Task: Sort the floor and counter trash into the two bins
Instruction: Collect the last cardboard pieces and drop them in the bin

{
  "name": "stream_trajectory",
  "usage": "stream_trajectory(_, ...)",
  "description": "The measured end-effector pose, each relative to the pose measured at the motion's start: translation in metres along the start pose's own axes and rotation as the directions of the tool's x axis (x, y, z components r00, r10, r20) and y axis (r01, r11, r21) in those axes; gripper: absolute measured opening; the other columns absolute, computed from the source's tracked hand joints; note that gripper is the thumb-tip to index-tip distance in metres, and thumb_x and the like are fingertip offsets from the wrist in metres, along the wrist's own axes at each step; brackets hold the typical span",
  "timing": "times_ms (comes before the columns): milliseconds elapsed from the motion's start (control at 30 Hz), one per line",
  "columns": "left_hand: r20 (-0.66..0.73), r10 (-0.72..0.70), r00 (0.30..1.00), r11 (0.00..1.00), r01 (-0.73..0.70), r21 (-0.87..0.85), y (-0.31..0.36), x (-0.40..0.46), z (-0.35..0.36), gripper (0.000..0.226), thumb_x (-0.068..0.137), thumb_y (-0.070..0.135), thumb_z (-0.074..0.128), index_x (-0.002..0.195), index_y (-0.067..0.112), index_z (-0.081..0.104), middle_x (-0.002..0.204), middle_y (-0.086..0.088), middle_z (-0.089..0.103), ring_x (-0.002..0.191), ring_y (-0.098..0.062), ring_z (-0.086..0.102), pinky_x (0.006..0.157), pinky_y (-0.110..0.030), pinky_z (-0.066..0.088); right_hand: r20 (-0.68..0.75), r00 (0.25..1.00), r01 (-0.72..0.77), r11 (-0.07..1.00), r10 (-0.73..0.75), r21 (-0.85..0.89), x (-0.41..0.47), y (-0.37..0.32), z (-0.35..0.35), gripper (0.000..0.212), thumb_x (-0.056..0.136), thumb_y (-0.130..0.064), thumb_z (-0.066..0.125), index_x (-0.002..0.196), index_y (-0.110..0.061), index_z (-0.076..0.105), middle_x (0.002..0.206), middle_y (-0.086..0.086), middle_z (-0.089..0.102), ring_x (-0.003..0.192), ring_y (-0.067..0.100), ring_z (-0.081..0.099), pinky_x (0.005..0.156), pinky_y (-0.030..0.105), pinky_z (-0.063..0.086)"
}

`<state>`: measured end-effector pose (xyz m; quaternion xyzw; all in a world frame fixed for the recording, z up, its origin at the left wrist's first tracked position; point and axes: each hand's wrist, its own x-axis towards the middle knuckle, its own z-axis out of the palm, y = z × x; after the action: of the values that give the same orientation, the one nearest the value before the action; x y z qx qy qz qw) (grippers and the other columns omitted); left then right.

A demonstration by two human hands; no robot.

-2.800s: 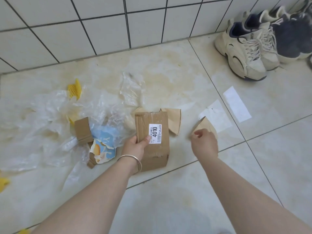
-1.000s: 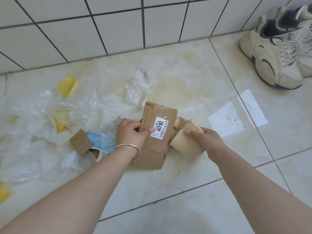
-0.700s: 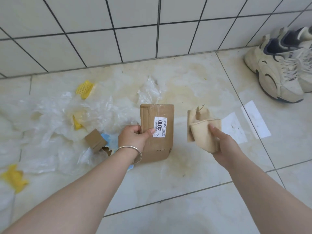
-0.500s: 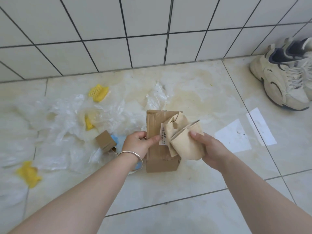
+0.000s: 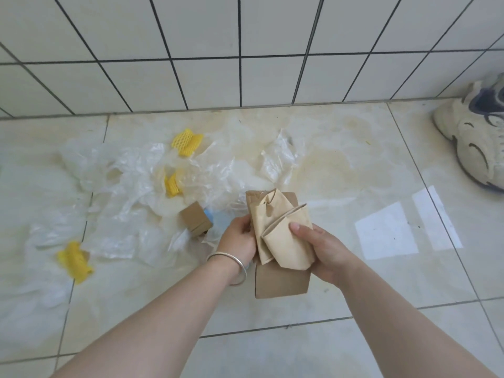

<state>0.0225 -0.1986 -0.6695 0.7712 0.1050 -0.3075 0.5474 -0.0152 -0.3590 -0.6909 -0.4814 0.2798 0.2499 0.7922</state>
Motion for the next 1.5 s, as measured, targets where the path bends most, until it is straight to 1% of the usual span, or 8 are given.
stream_trajectory(200,-0.175,-0.001,0.985,0.999,-0.006,-0.04,-0.012,0.004,0.004,0.006,0.084,0.025,0.057,0.081,0.03,0.056,0.104,-0.006,0.057,0.081,-0.025,0.062,0.071,-0.039,0.054,-0.034,0.999,0.013,1.0,-0.014,-0.018,0.0,-0.001,0.002,0.033,0.07,-0.027,0.075,0.1,-0.016,0.067,0.091,0.003,0.075,0.077,0.016,0.071,0.068,0.028,0.057)
stream_trajectory(300,-0.286,-0.019,0.958,0.996,0.044,0.081,-0.013,-0.001,0.001,0.022,0.082,0.024,0.062,0.102,0.026,0.054,0.113,0.003,0.048,0.094,-0.017,0.056,0.088,-0.038,0.051,-0.052,0.998,0.022,1.0,-0.022,-0.007,-0.003,-0.001,-0.001,0.039,0.069,-0.028,0.069,0.105,-0.014,0.067,0.096,0.006,0.074,0.082,0.019,0.071,0.068,0.029,0.057)
stream_trajectory(400,-0.286,-0.012,0.958,0.987,0.057,0.15,-0.007,-0.01,-0.003,0.024,0.084,0.031,0.059,0.106,0.023,0.062,0.108,0.005,0.054,0.088,-0.015,0.058,0.085,-0.031,0.049,-0.027,0.999,0.036,0.999,-0.036,0.017,-0.011,-0.004,0.001,0.04,0.07,-0.029,0.065,0.107,-0.012,0.066,0.099,0.008,0.073,0.085,0.021,0.07,0.072,0.031,0.057)
stream_trajectory(633,-0.15,-0.095,0.984,0.991,0.08,-0.104,0.025,-0.044,-0.037,0.02,0.091,0.032,0.048,0.094,0.018,0.061,0.067,0.001,0.057,0.06,-0.018,0.052,0.064,-0.026,0.043,0.084,0.993,0.083,0.996,-0.081,-0.016,-0.043,-0.034,0.05,0.037,0.074,-0.03,0.061,0.106,-0.014,0.066,0.098,0.006,0.074,0.083,0.018,0.072,0.069,0.029,0.057)
stream_trajectory(800,-0.08,-0.098,0.992,0.982,0.083,-0.168,0.04,-0.096,-0.099,0.016,0.095,0.024,0.043,0.09,0.018,0.058,0.071,-0.004,0.059,0.057,-0.016,0.052,0.065,-0.032,0.054,0.15,0.985,0.095,0.993,-0.084,-0.069,-0.074,-0.04,0.122,0.037,0.073,-0.031,0.063,0.106,-0.014,0.067,0.1,0.008,0.073,0.086,0.02,0.071,0.075,0.032,0.057)
stream_trajectory(1100,-0.392,-0.01,0.92,0.976,-0.076,-0.203,0.013,-0.227,-0.242,0.009,0.081,0.029,0.058,0.077,0.021,0.058,0.083,-0.009,0.065,0.078,-0.028,0.064,0.083,-0.045,0.057,0.222,0.972,0.13,0.963,-0.077,-0.236,-0.133,-0.007,0.286,0.037,0.07,-0.031,0.067,0.101,-0.011,0.068,0.093,0.009,0.075,0.081,0.023,0.07,0.071,0.034,0.054)
stream_trajectory(1233,-0.543,-0.035,0.839,0.95,-0.14,-0.278,-0.006,-0.289,-0.292,0.019,0.078,0.036,0.069,0.078,0.024,0.055,0.085,-0.004,0.068,0.083,-0.026,0.067,0.082,-0.041,0.056,0.248,0.966,0.159,0.919,-0.069,-0.361,-0.156,0.01,0.347,0.026,0.085,-0.026,0.064,0.106,-0.01,0.065,0.095,0.01,0.072,0.081,0.025,0.067,0.056,0.029,0.053)
stream_trajectory(1500,-0.694,-0.099,0.713,0.883,-0.259,-0.392,-0.037,-0.376,-0.348,0.024,0.082,0.037,0.067,0.093,0.018,0.057,0.088,-0.007,0.069,0.075,-0.026,0.065,0.068,-0.034,0.054,0.324,0.943,0.218,0.873,-0.074,-0.437,-0.192,0.044,0.449,0.021,0.085,-0.024,0.066,0.102,-0.014,0.061,0.103,0.011,0.069,0.095,0.03,0.066,0.089,0.047,0.052)
